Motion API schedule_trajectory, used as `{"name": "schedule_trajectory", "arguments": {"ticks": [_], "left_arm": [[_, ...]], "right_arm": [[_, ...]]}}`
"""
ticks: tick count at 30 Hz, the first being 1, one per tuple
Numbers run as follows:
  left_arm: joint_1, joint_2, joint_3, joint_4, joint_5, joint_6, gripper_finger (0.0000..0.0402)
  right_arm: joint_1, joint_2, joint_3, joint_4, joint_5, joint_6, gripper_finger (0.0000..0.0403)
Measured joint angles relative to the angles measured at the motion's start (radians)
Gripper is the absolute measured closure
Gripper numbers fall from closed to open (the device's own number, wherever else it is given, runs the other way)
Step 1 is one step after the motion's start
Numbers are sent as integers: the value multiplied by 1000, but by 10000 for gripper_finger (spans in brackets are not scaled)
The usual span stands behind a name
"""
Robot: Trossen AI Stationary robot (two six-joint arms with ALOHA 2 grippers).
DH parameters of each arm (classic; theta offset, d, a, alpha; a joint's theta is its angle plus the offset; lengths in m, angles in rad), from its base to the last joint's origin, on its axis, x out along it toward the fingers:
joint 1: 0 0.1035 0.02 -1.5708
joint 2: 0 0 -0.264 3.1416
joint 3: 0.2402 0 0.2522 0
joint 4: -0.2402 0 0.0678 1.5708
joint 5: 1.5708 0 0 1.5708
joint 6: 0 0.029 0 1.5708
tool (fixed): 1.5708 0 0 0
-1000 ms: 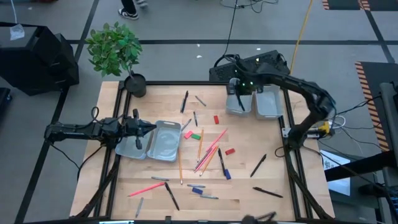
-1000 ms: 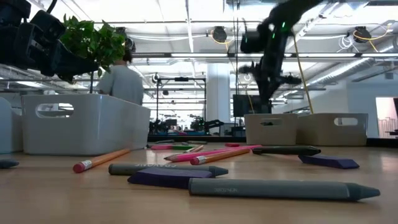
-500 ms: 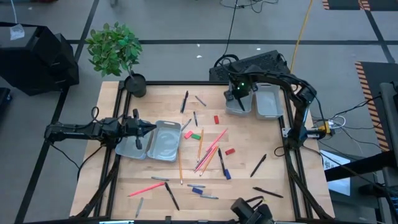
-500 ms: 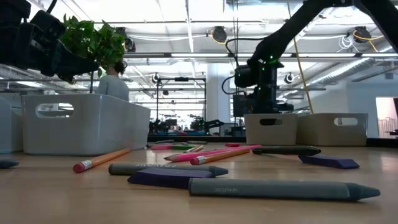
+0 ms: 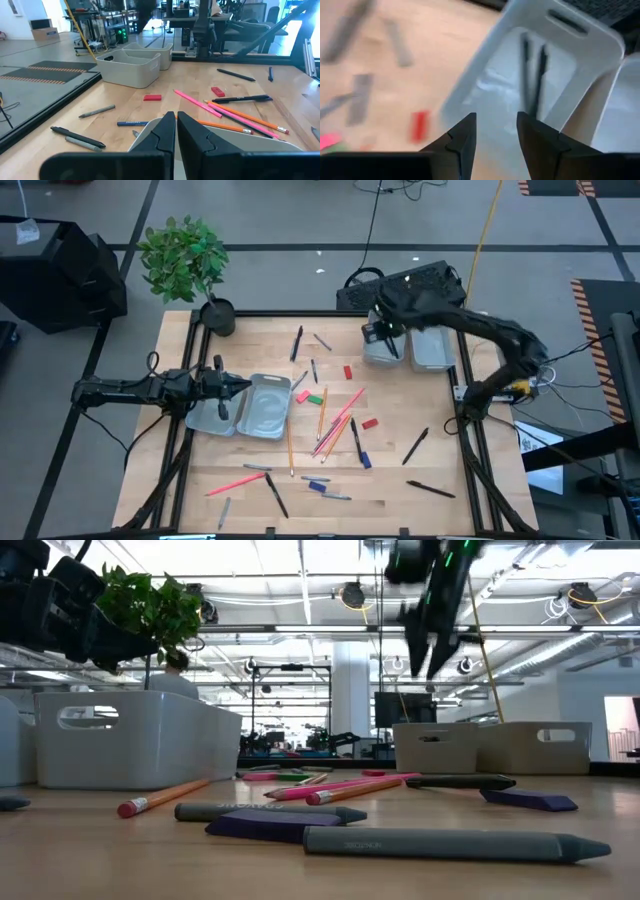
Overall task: Sort crayons/erasers/pens/pencils in bins
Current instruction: Put the black pen into the top left gray bin
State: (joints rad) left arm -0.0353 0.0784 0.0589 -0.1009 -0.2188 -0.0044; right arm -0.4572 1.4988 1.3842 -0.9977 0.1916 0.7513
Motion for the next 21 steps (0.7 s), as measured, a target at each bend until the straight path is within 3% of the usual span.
{"name": "schedule_trajectory", "arguments": {"ticks": [6,12,16,21], "left_arm": [[0,0,0,0,0,0,378],[0,0,0,0,0,0,378],[0,0,0,0,0,0,378],[0,0,0,0,0,0,378]], "right_arm": [[361,-133,0,-177,14,463,272],[694,-149,-25,-364,-12,919,272],[845,-148,-134,-313,-92,1160,264],[950,-155,-351,-82,-195,1374,260]]}}
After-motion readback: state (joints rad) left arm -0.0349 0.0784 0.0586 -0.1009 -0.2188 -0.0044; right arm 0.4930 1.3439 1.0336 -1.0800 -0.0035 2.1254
